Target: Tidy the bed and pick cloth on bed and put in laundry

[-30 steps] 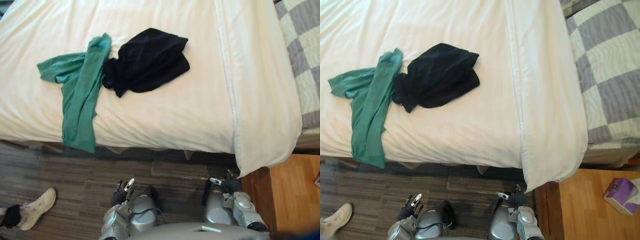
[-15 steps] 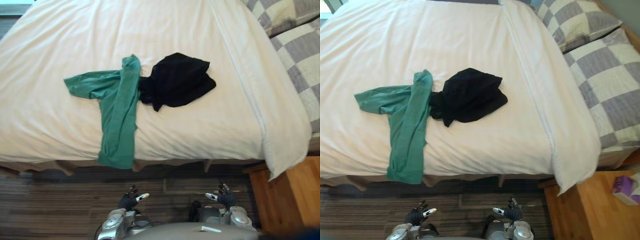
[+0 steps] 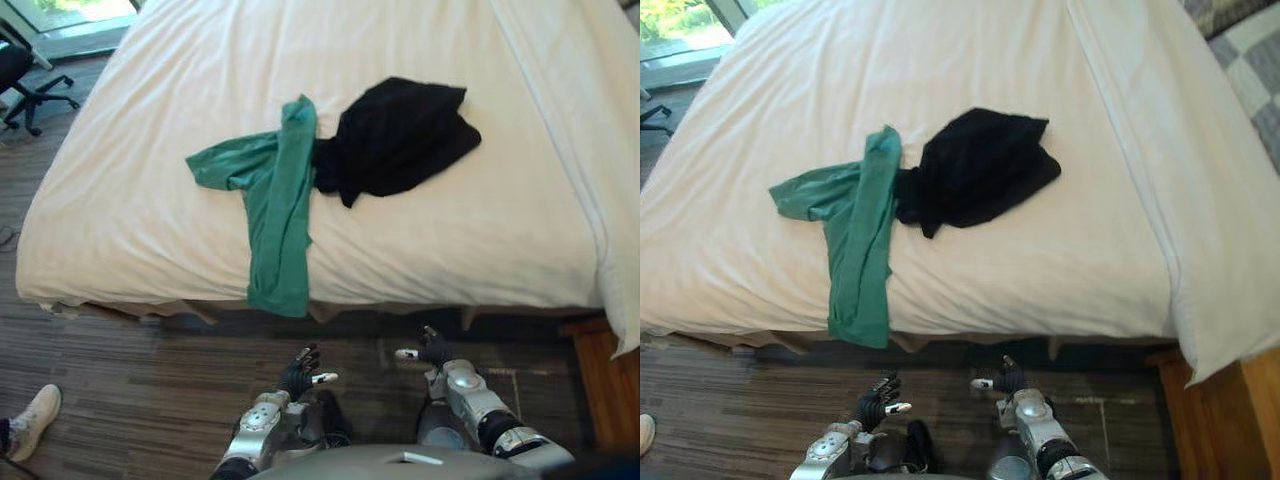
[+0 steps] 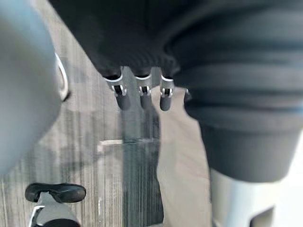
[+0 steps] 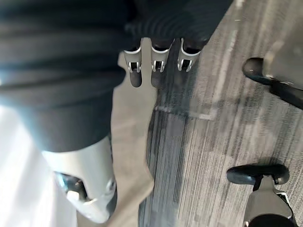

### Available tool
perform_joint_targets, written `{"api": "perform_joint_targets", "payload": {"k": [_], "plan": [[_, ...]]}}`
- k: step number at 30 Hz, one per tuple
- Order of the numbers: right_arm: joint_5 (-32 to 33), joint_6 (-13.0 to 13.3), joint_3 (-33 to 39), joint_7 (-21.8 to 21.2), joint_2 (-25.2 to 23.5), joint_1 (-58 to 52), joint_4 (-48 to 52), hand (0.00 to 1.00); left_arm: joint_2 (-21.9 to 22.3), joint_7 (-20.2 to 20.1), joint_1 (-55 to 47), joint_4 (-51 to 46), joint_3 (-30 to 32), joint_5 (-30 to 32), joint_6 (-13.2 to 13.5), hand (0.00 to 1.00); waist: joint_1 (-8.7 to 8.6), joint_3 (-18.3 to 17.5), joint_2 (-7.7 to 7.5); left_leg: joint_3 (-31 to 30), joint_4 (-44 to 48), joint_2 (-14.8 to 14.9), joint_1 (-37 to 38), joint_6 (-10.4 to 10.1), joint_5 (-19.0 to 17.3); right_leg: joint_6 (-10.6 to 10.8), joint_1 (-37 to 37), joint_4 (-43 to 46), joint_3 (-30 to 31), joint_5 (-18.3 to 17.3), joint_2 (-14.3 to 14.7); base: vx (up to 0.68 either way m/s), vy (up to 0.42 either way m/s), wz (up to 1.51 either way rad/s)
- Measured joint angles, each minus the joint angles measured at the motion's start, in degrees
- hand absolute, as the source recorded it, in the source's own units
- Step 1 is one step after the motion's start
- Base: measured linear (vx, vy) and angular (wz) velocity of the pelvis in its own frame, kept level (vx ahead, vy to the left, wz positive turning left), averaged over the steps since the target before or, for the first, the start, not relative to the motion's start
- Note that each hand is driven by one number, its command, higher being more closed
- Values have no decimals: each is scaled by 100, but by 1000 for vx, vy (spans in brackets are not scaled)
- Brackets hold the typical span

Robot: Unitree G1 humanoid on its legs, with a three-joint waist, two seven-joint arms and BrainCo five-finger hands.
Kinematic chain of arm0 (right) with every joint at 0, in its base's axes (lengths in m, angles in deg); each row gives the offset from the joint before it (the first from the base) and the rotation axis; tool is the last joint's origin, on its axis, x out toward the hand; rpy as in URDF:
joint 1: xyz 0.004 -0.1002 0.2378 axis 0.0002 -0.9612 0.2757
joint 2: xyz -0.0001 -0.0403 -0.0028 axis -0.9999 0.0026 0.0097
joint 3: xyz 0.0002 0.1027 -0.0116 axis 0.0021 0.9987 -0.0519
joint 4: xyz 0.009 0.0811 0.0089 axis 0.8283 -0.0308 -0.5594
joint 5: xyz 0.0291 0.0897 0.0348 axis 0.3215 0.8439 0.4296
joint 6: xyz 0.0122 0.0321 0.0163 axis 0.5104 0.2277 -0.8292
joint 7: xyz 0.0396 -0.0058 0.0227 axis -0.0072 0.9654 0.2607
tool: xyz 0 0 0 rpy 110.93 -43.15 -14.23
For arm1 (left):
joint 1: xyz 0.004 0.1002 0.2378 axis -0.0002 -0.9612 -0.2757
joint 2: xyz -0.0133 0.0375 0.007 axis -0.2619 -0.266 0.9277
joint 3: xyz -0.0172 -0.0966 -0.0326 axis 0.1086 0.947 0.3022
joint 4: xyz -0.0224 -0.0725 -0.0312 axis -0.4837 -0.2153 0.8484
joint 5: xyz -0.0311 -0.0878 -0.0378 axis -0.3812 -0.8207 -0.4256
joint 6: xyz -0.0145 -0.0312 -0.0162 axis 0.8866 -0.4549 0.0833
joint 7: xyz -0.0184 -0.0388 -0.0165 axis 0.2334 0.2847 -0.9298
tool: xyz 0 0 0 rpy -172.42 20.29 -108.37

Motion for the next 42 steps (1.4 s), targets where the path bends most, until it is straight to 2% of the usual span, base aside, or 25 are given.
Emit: {"api": "perform_joint_targets", "payload": {"k": [1,3,4,5,6,7,8,9,10,11,12,13,14,15,16,17,18,23,28,31,33,36,39,41,42], "plan": [[-24,-46,72,10,-1,-12,0,0,8,-5,-8,28,-6,-20,15,0,-57,0,-1,6,72,166,15,23,-3,-9,7,23,0,-7,1,-100,-70,7],[-226,-187,153,59,48,-251,-18,0,125,-37,-18,80,-5,-164,75,0,-123,20,-39,-199,36,761,194,-36,51,34,23,89,155,15,-40,-75,21,-18],[-292,-194,162,59,49,-295,-54,0,167,-46,-25,88,-6,-163,101,0,-123,19,-38,-300,-13,841,243,-39,60,80,29,92,197,33,-49,-66,137,-30],[-391,-170,231,51,80,-317,-140,0,245,-107,-26,126,-21,-165,139,0,-156,18,-43,-509,-145,926,334,-38,61,231,75,61,254,87,-95,-63,262,-14],[-449,-126,311,35,146,-350,-303,0,371,-185,-24,229,-29,-160,158,0,-216,-25,29,-648,-327,944,427,-85,43,420,228,-69,234,168,-113,-51,317,-10],[-465,-54,376,24,179,-393,-330,0,437,-209,-25,278,-49,-159,151,0,-230,-57,85,-675,-482,940,508,-182,28,534,333,-196,214,240,-87,-12,437,-6],[-508,62,414,-10,209,-469,-359,0,481,-233,-38,347,-146,-143,108,0,-245,-140,221,-720,-806,910,687,-409,9,679,543,-461,165,404,3,14,278,-13],[-568,95,429,-28,214,-517,-366,0,480,-228,-36,400,-178,-133,83,0,-242,-187,276,-738,-940,871,780,-446,22,742,616,-590,143,476,52,15,524,-20],[-678,190,465,-68,194,-588,-376,0,424,-164,-21,535,-188,-81,64,0,-213,-326,331,-561,-1138,878,922,-856,-163,791,642,-761,95,569,142,13,455,-15],[-784,259,470,-160,77,-689,-467,0,276,-8,28,690,-170,-78,-8,0,-220,-504,108,-350,-1223,731,890,-720,-192,677,674,-853,-101,673,-29,34,505,-23],[-824,309,438,-220,4,-749,-483,0,156,46,33,717,-170,-77,-38,0,-172,-607,-33,-276,-1323,663,916,-703,-137,694,670,-860,-282,711,-5,77,285,-19],[-912,428,347,-286,-129,-883,-458,0,-72,113,7,766,-185,-70,-77,0,-138,-765,-202,-261,-1491,546,967,-651,-55,788,786,-1021,-425,760,308,133,228,-6],[-894,549,342,-282,-175,-908,-433,0,-121,160,44,892,-193,43,-150,0,-229,-787,-230,-320,-1670,474,1037,-561,25,761,970,-1406,-168,694,583,135,208,13],[-894,598,328,-286,-172,-903,-433,0,-119,160,71,959,-218,101,-160,0,-266,-792,-221,-346,-1748,428,1043,-500,70,822,1028,-1556,-62,750,707,148,140,46],[-873,614,294,-289,-140,-897,-483,0,-62,201,92,1011,-332,157,-177,0,-319,-795,-149,-459,-1860,302,1027,-397,144,578,1273,-2008,152,943,844,108,97,39],[-876,614,259,-293,-132,-893,-500,0,-39,226,87,1006,-360,167,-173,0,-308,-808,-132,-467,-1880,263,1031,-393,146,576,1349,-2146,156,1019,841,121,102,33],[-870,618,158,-324,-92,-858,-556,0,-23,280,86,994,-358,234,-137,0,-204,-862,-78,-461,-1912,234,1033,-392,147,561,1413,-2293,154,1092,837,84,65,7],[-547,659,58,-315,-64,-844,-705,0,-38,497,20,1008,-351,194,-70,0,-168,-907,24,-443,-1922,231,1144,-244,361,538,1734,-2425,63,1080,841,60,-17,17],[-50,621,89,-55,-4,-868,-807,0,116,579,-79,965,-233,-157,86,0,-139,-976,117,-289,-1969,241,1355,-254,417,531,1972,-2482,-28,1077,852,-4,-18,3],[257,524,378,132,-11,-923,-793,0,166,869,-123,963,177,-548,120,0,-66,-987,99,-268,-2149,237,1409,-270,427,532,1976,-2540,-66,1078,879,-60,3,5],[533,429,944,306,-72,-1150,-651,0,130,1110,-227,939,842,-1047,130,0,-52,-992,83,-260,-2255,228,1423,-294,441,542,2006,-2547,-181,1085,876,-81,19,18],[758,388,1648,542,-117,-1536,-373,0,-85,1398,-428,539,1573,-1284,175,0,-16,-1020,39,-180,-2259,233,1452,-315,454,550,2038,-2547,-206,1104,866,-68,18,5],[696,524,2573,955,-9,-2014,369,0,-563,1782,-657,-553,2460,-1261,242,0,85,-1044,63,-118,-2297,261,1519,-338,509,539,2067,-2543,-220,1121,883,-89,-5,-7],[646,622,2983,1095,269,-2320,1104,0,-1026,1880,-672,-1471,2997,-1217,299,0,117,-1122,83,-34,-2330,273,1446,-326,476,527,2053,-2586,-236,1114,887,-111,-4,0],[557,630,3255,1094,554,-2501,1928,0,-1386,1880,-681,-2119,3351,-1193,320,0,93,-1182,88,138,-2330,288,1433,-342,435,518,2043,-2673,-219,1176,884,-79,8,-5]]}}
